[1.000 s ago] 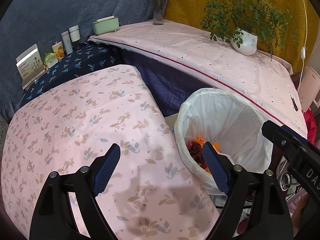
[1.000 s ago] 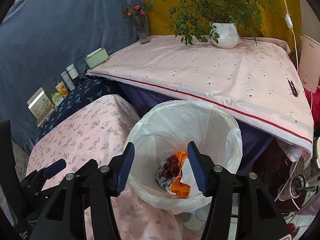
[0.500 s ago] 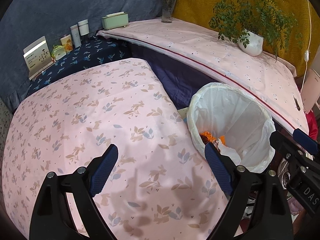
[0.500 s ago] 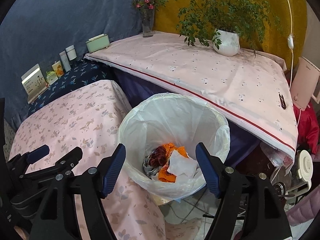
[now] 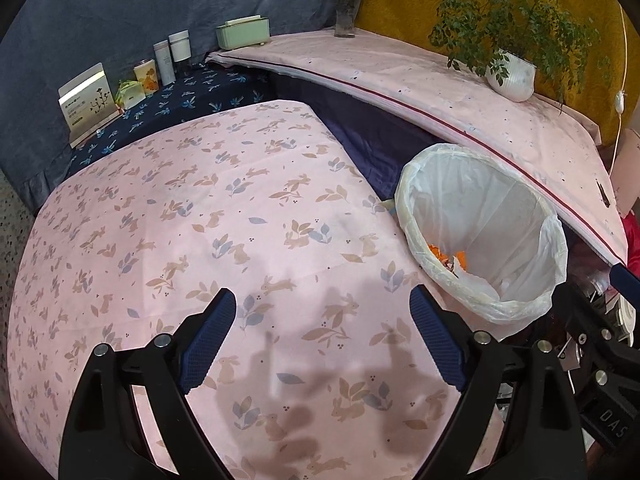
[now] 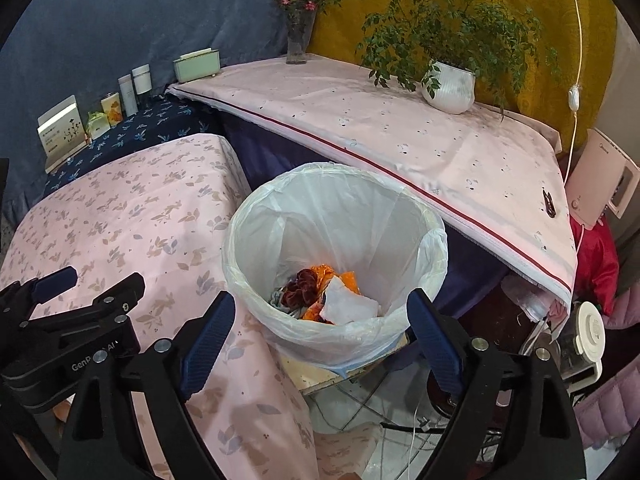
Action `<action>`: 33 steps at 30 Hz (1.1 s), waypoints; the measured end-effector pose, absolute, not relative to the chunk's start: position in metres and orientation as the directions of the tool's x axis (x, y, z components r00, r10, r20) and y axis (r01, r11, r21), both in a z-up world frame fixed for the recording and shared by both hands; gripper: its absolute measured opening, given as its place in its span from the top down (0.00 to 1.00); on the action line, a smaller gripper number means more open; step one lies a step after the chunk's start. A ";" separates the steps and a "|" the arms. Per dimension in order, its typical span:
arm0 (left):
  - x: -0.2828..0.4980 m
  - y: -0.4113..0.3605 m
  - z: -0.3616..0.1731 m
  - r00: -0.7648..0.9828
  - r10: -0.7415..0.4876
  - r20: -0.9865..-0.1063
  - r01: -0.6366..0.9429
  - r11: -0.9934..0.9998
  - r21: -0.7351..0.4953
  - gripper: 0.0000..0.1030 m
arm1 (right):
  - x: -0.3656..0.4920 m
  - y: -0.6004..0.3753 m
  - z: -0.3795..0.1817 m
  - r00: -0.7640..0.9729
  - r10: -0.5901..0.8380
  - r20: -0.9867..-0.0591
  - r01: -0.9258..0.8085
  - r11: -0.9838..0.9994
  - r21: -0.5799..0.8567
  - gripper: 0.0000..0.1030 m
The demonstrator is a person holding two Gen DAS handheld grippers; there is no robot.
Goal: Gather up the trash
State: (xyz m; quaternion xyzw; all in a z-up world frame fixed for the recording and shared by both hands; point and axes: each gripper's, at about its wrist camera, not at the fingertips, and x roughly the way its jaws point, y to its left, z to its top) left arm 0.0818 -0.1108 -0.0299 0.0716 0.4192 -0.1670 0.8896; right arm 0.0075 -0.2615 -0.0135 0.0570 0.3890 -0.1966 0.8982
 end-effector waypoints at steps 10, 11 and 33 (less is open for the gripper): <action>0.069 -0.107 -0.035 0.596 -0.199 -0.778 0.343 0.939 0.023 0.10 | -0.007 -0.266 -0.031 0.590 -0.306 -0.748 0.425 0.904 -0.034 0.13; 0.068 -0.107 -0.036 0.596 -0.195 -0.779 0.344 0.939 0.028 0.10 | -0.008 -0.266 -0.033 0.587 -0.310 -0.747 0.432 0.901 -0.035 0.13; 0.059 -0.113 -0.038 0.598 -0.184 -0.780 0.353 0.934 0.050 0.09 | -0.022 -0.266 -0.033 0.588 -0.348 -0.730 0.451 0.890 -0.061 0.13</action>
